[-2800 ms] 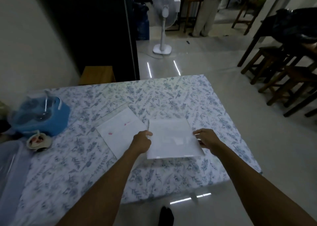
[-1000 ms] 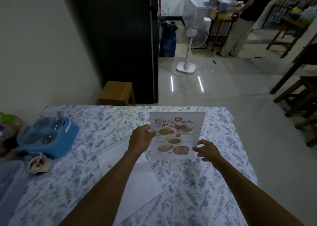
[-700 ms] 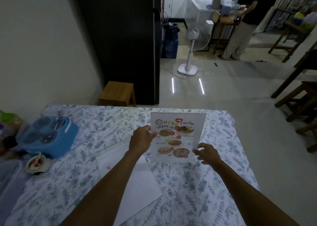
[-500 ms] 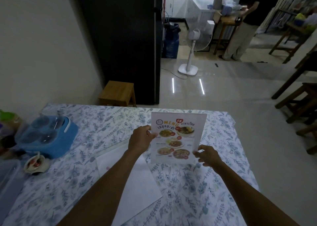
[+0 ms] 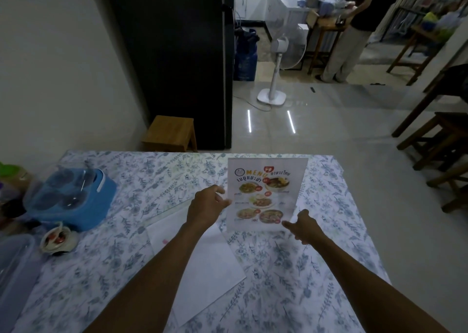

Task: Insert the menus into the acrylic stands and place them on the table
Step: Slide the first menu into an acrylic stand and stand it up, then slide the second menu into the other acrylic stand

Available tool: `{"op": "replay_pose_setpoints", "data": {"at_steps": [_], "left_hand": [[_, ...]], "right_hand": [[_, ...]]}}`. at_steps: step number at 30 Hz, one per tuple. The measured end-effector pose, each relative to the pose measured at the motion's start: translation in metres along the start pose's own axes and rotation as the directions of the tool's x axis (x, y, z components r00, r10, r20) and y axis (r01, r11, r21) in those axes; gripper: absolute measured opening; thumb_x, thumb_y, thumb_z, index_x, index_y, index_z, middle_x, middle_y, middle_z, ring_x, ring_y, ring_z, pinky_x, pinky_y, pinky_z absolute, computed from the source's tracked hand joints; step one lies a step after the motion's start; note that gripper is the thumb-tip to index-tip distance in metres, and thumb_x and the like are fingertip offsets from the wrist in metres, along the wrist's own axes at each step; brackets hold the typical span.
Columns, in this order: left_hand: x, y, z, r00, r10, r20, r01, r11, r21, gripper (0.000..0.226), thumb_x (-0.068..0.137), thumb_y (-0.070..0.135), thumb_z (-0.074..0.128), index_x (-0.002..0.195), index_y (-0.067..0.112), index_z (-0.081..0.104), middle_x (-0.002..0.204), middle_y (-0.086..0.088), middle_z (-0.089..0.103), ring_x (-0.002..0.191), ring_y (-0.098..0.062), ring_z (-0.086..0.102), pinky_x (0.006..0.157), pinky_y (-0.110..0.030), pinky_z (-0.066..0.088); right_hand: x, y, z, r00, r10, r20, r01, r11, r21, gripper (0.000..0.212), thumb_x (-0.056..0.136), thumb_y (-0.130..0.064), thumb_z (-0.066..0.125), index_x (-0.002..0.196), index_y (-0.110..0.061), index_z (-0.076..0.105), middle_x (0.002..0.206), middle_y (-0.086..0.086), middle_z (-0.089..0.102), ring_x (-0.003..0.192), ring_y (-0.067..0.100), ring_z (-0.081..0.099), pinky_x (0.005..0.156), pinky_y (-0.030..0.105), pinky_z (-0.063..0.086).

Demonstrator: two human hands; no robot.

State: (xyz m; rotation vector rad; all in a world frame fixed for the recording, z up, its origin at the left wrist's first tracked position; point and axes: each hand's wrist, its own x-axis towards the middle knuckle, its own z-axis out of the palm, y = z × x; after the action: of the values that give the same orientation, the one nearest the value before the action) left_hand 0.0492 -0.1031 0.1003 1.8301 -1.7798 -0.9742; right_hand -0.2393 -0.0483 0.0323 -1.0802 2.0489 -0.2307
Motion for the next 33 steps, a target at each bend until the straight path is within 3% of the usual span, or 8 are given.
{"op": "replay_pose_setpoints", "data": {"at_steps": [4,10,15,18,20,24,29,33], "left_hand": [[-0.018,-0.020,-0.010,1.000,0.016,0.027,-0.016,0.999,-0.028,0.034,0.080,0.044,0.077,0.105,0.024,0.067,0.086,0.009,0.068,0.084,-0.016,0.068,0.076,-0.034,0.056],[-0.055,-0.061,-0.032,0.999,0.003,0.051,-0.002,1.000,-0.018,0.030,0.082,0.043,0.075,0.104,0.024,0.068,0.091,0.008,0.068,0.087,-0.017,0.068,0.079,-0.036,0.057],[-0.087,-0.114,-0.047,0.994,-0.075,0.082,0.078,0.996,-0.036,0.030,0.081,0.042,0.077,0.104,0.024,0.067,0.088,0.009,0.068,0.084,-0.015,0.067,0.075,-0.032,0.057],[-0.101,-0.148,-0.051,0.988,-0.131,0.082,0.135,0.990,-0.046,0.032,0.079,0.041,0.079,0.103,0.022,0.068,0.086,0.008,0.068,0.085,-0.016,0.068,0.078,-0.033,0.057],[-0.112,-0.171,-0.049,0.977,-0.178,0.114,0.183,0.982,-0.039,0.037,0.079,0.042,0.078,0.106,0.019,0.068,0.095,0.003,0.070,0.084,-0.015,0.066,0.074,-0.026,0.052],[-0.137,-0.214,-0.035,0.942,-0.260,0.211,0.269,0.963,-0.013,0.051,0.078,0.050,0.076,0.115,0.016,0.064,0.115,-0.003,0.069,0.098,-0.016,0.064,0.084,-0.026,0.049],[-0.154,-0.240,-0.032,0.932,-0.279,0.231,0.287,0.958,0.002,0.056,0.078,0.053,0.074,0.117,0.014,0.063,0.118,-0.005,0.068,0.104,-0.020,0.064,0.090,-0.031,0.052],[-0.156,-0.248,-0.034,0.935,-0.274,0.223,0.281,0.960,0.000,0.048,0.082,0.047,0.073,0.114,0.013,0.062,0.114,-0.005,0.067,0.098,-0.018,0.063,0.085,-0.031,0.051]], "right_hand": [[-0.021,-0.007,0.019,0.999,0.048,-0.002,-0.048,0.998,0.037,0.067,0.089,-0.047,0.065,0.128,-0.005,0.031,0.111,0.017,0.067,0.082,0.028,0.069,0.053,0.033,0.054],[-0.058,-0.029,0.068,0.999,0.032,0.029,-0.032,0.999,0.017,0.060,0.089,-0.047,0.064,0.122,-0.008,0.032,0.095,0.014,0.067,0.064,0.022,0.060,0.053,0.031,0.050],[-0.085,-0.048,0.120,0.998,-0.016,0.068,0.018,0.999,-0.033,0.067,0.090,-0.048,0.064,0.132,-0.004,0.036,0.110,0.018,0.067,0.079,0.028,0.068,0.058,0.034,0.054],[-0.098,-0.051,0.151,0.997,-0.044,0.060,0.052,0.987,-0.149,0.069,0.089,-0.051,0.063,0.135,-0.005,0.040,0.126,0.016,0.061,0.106,0.033,0.065,0.079,0.039,0.056],[-0.104,-0.047,0.171,0.998,-0.062,0.019,0.064,0.968,-0.242,0.074,0.087,-0.054,0.063,0.137,-0.005,0.040,0.134,0.019,0.055,0.119,0.037,0.057,0.094,0.044,0.052],[-0.122,-0.048,0.200,0.999,-0.036,-0.009,0.033,0.963,-0.268,0.077,0.087,-0.049,0.067,0.141,-0.004,0.037,0.137,0.023,0.045,0.122,0.043,0.053,0.100,0.049,0.048],[-0.135,-0.058,0.215,0.999,-0.008,-0.041,-0.001,0.974,-0.225,0.073,0.088,-0.044,0.067,0.140,-0.004,0.036,0.138,0.025,0.041,0.122,0.044,0.052,0.098,0.047,0.046],[-0.150,-0.065,0.231,0.999,0.018,-0.046,-0.026,0.981,-0.190,0.073,0.090,-0.044,0.065,0.142,-0.005,0.033,0.142,0.026,0.035,0.122,0.045,0.052,0.099,0.048,0.046]]}}
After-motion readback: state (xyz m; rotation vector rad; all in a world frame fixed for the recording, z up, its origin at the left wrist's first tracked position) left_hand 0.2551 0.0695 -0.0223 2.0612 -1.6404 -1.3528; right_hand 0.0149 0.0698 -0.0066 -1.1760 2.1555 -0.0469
